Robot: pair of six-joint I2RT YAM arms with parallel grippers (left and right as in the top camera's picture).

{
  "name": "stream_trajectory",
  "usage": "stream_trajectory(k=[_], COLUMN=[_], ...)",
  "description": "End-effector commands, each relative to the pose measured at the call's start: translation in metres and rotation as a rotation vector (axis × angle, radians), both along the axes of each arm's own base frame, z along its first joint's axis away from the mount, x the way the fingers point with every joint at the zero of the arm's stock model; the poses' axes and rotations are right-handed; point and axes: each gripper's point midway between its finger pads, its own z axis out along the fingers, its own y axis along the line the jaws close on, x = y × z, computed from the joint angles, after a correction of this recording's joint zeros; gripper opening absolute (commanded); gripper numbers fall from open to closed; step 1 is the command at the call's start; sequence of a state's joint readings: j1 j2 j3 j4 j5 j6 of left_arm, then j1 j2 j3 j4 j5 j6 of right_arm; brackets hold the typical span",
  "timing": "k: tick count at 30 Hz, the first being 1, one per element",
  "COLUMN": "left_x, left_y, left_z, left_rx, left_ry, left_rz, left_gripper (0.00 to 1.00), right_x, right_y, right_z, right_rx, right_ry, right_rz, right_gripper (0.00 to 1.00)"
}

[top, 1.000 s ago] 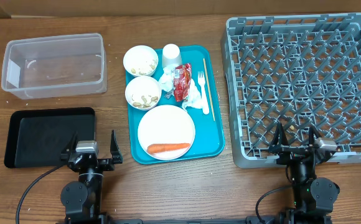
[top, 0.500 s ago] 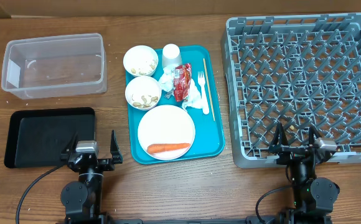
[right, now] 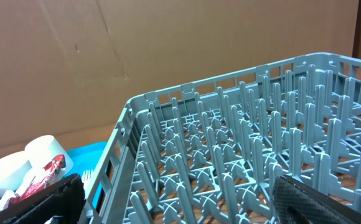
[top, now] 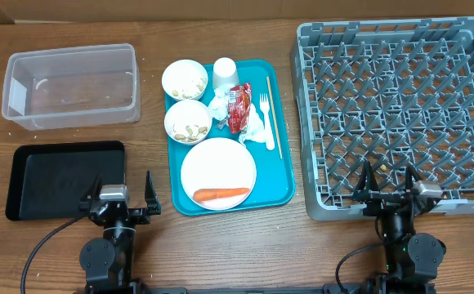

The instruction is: Sort waste into correct bins and load items into the dishwasher rack

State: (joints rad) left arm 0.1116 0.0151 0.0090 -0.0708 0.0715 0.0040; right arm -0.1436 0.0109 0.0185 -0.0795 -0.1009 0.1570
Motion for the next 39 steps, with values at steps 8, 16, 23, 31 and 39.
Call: stream_trajectory(k=[8, 16, 23, 31, 39], left_x=[0.0, 0.0, 0.0, 0.0, 0.0], left_y=[-0.002, -0.002, -0.002, -0.002, -0.002], left_z=[0.001, 0.001, 0.001, 0.001, 0.001], left_rx=[0.019, 0.019, 0.019, 0.019, 0.019], left_ry=[-0.007, -0.007, -0.007, -0.007, -0.007], left_rz=[-0.011, -0.011, -0.011, -0.011, -0.01], left_gripper=[1.0, 1.0, 1.0, 1.0, 1.0], right_x=[0.0, 0.0, 0.0, 0.0, 0.0], right_y=[0.0, 0.0, 0.0, 0.0, 0.0], right_z=[-0.002, -0.002, -0.002, -0.002, -0.002], right_rx=[0.003, 0.003, 0.003, 0.003, 0.003], right_ry=[-0.003, -0.003, -0.003, -0.003, -0.003], right_rz=[0.003, 0.003, 0.003, 0.003, 0.003], right_gripper=[1.0, 1.0, 1.0, 1.0, 1.0])
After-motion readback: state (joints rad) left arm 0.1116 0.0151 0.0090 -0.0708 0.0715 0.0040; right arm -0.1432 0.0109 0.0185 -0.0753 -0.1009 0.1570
